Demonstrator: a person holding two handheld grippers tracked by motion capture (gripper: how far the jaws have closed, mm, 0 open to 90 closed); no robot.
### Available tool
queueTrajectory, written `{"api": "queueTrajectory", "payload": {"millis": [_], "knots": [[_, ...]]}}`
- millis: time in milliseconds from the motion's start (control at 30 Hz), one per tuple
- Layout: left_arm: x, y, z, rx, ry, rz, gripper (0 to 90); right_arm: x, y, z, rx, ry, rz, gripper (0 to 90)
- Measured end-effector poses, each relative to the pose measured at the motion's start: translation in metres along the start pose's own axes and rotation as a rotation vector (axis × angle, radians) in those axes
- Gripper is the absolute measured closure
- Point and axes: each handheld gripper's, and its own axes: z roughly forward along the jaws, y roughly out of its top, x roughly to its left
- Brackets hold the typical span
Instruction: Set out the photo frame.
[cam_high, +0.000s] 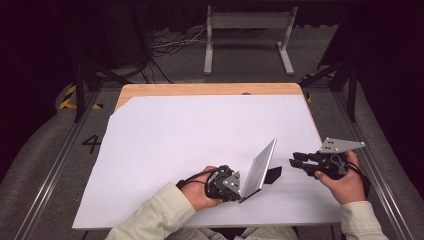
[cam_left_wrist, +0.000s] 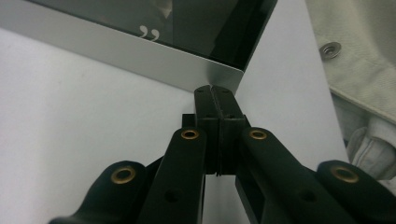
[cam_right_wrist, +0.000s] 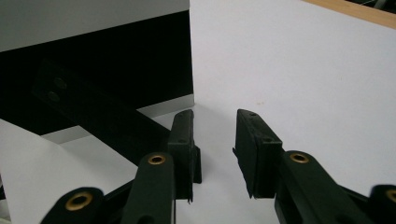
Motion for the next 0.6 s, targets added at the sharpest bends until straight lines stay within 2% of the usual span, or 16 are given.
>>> {"api": "queueTrajectory", "payload": {"millis": [267, 600], "knots": [[-0.004, 0.011, 0.009, -0.012, -0.041, 0.018, 90.0, 0.000, -0.002, -0.002, 0.000, -0.005, 0.008, 68.0], [-0.004, 0.022, 0.018, -0.032, -0.058, 0.022, 90.0, 0.000, -0.002, -0.003, -0.002, -0.005, 0.009, 68.0]]}}
